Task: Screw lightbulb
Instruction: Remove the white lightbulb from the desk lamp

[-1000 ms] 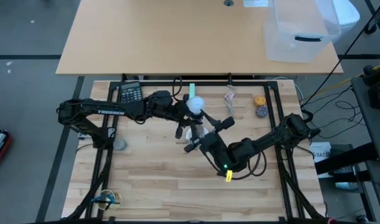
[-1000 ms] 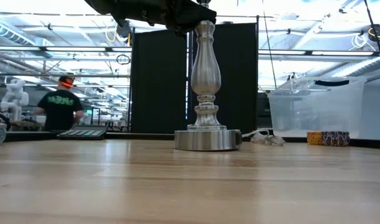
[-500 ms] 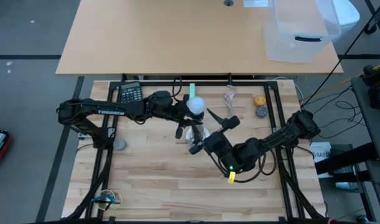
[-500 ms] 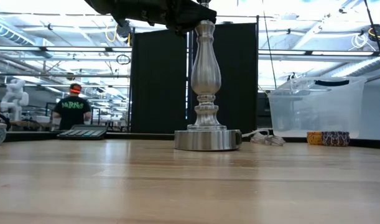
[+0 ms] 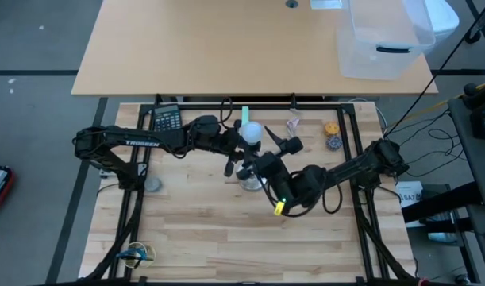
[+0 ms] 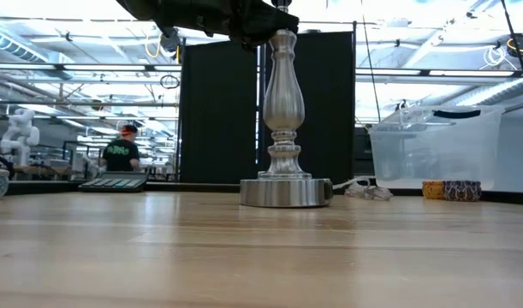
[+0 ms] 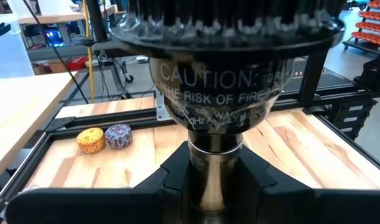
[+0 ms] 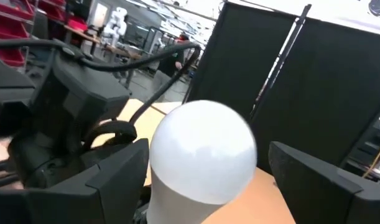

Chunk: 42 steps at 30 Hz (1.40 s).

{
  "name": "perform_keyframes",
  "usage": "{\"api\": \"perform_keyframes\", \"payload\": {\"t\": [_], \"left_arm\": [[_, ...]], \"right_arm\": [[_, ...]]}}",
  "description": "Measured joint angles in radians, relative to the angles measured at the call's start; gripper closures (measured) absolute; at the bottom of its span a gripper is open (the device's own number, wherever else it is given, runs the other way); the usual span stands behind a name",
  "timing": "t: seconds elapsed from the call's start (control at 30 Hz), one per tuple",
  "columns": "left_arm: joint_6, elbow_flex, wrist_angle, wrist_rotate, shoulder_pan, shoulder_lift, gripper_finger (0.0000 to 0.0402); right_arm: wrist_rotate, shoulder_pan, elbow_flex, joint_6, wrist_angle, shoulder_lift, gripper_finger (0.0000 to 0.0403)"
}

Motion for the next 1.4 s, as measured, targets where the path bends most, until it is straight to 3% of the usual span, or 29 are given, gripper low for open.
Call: {"api": "perform_keyframes", "payload": {"t": [0.53,0.9,1.4], "left_arm": [[-0.003,0.000,0.005,-0.029,0.000,0.000,0.0328],[0.001,0.000,0.003,-0.038,-0.001,0.000,0.0328],[0.033,0.000,-0.008,0.029,0.000,0.000,0.0328]], "right_arm": [[0.029,-0.055,0.000,0.155,-0.095,0.000,0.0091],[0.002,-0.055,0.000,0.188,-0.135,0.000,0.0153],[-0.054,-0.033,0.000,0.075,-0.170,0.000,0.0152]]}}
